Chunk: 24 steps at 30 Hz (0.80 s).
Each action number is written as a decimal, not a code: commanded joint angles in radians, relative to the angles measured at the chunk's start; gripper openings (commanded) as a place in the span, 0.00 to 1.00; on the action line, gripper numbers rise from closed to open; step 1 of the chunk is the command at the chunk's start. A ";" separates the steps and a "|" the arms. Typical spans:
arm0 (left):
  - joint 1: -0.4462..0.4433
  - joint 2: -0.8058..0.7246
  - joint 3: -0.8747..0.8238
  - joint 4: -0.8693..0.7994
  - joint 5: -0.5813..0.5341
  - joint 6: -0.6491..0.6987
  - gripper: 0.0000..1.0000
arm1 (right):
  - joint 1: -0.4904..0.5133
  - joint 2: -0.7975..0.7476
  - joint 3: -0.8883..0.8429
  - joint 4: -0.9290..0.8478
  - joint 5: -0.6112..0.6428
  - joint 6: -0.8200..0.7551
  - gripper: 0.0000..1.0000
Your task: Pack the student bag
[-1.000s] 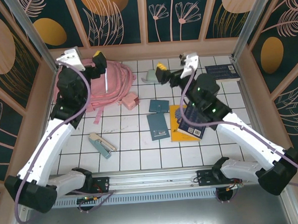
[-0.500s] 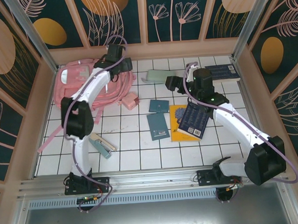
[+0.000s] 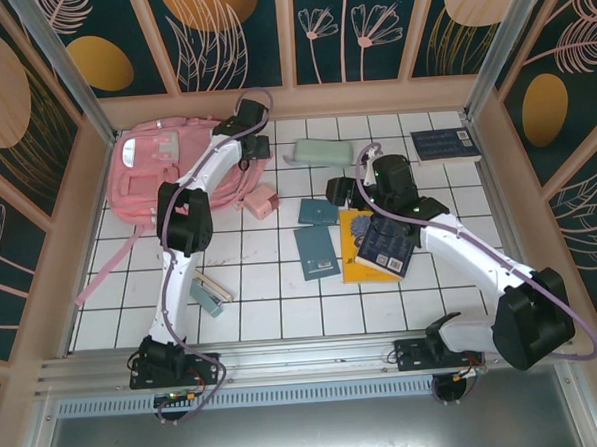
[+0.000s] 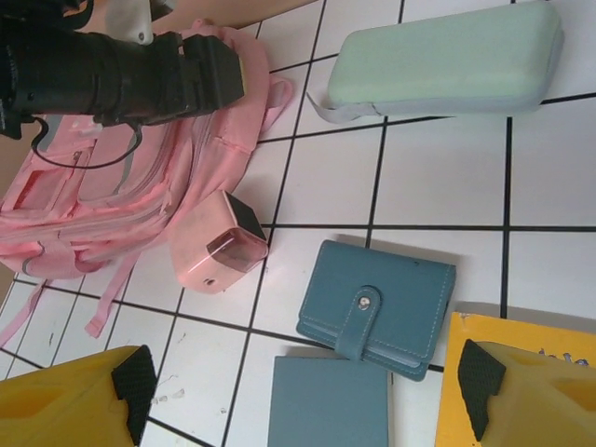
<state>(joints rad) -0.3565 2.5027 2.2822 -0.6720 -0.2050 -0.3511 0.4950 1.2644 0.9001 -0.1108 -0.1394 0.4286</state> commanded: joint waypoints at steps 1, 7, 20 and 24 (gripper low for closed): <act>0.005 -0.012 -0.004 -0.039 -0.088 0.020 0.50 | 0.037 -0.025 -0.016 0.018 0.026 0.002 0.85; 0.005 -0.049 -0.046 -0.013 -0.046 0.029 0.03 | 0.099 0.018 0.006 0.026 0.035 -0.010 0.80; 0.061 -0.492 -0.572 0.198 -0.073 -0.064 0.00 | 0.246 0.341 0.096 0.227 -0.188 0.140 0.76; 0.125 -0.606 -0.732 0.247 -0.029 -0.114 0.00 | 0.306 0.504 0.194 0.281 -0.261 0.174 0.70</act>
<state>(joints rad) -0.2863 1.9724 1.6188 -0.4984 -0.2157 -0.4038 0.7635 1.6985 1.0225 0.0784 -0.3088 0.5510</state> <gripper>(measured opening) 0.059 0.709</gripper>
